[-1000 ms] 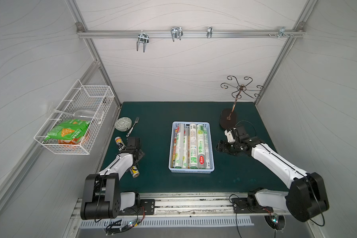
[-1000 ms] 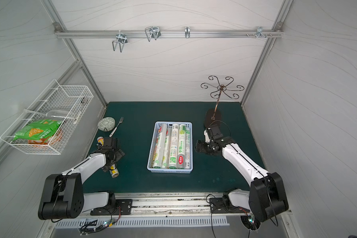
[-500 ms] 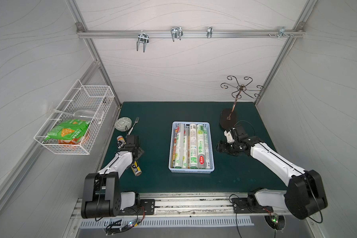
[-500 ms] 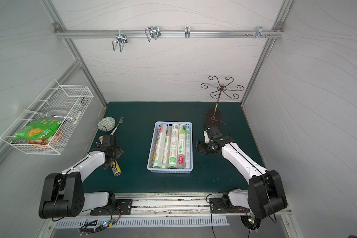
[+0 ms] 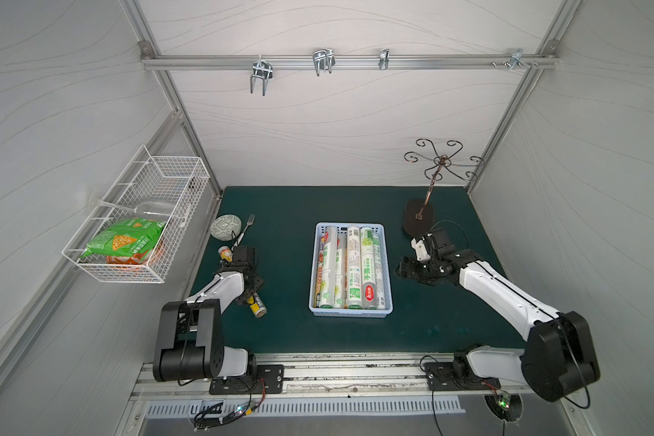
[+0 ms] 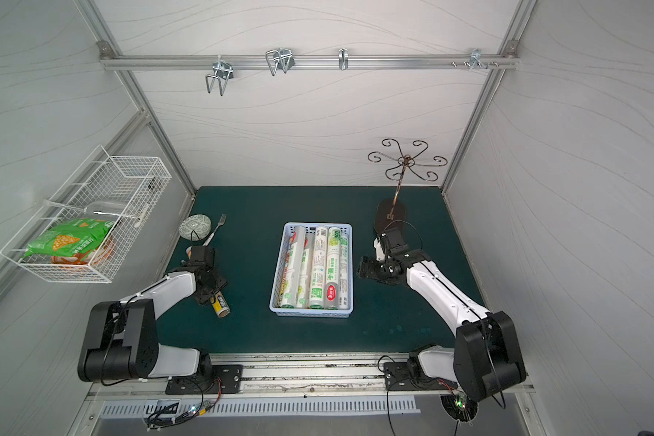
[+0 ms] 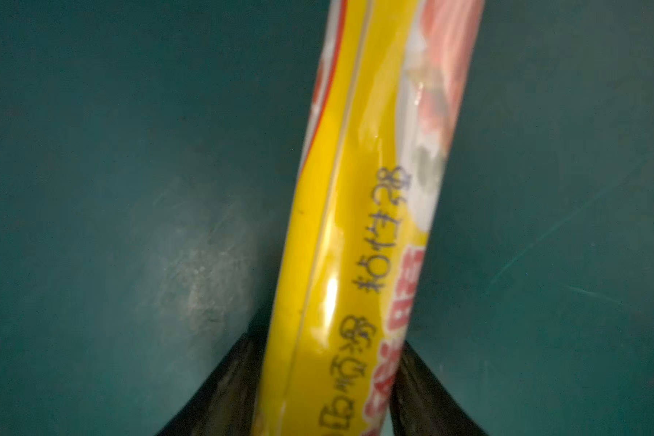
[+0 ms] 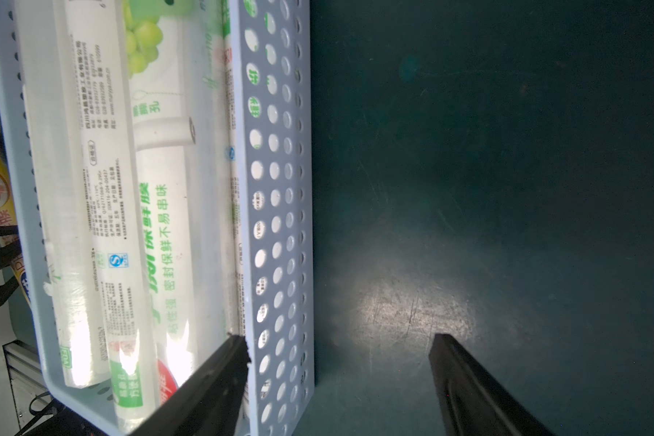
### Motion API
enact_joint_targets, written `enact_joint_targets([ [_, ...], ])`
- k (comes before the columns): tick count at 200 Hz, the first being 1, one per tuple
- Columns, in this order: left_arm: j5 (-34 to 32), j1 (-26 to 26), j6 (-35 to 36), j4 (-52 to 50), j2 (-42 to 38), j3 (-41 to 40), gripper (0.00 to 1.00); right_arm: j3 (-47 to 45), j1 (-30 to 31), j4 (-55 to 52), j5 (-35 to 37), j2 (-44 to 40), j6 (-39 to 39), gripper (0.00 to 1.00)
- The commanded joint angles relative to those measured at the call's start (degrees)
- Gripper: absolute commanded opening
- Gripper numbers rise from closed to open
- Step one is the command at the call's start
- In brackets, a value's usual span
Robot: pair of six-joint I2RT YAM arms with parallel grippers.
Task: Put the plastic wrap into the basket
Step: Pick up the plastic wrap from the center of the board.
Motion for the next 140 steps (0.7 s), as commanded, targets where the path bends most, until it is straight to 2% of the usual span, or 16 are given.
enact_joint_targets([
  [1,6.5,-0.4,0.5,3.2,2.3,0.5,0.53,-0.5,-0.4,0.3,-0.7,0.1,-0.2,0.81],
  [76,7.5,-11.1,-1.1,3.7,1.5,0.3,0.35,-0.8,-0.8,0.5,-1.2,-0.2,-0.2,0.81],
  [116,6.7,-16.6,-1.1,-1.0,-4.3,2.2,0.28,-1.0,-1.1,0.6,-1.6,-0.4,-0.2,0.81],
  [140,5.7,-18.2,-1.1,-4.9,-9.6,3.7,0.25,-1.1,-1.2,0.7,-1.8,-0.3,-0.2,0.80],
])
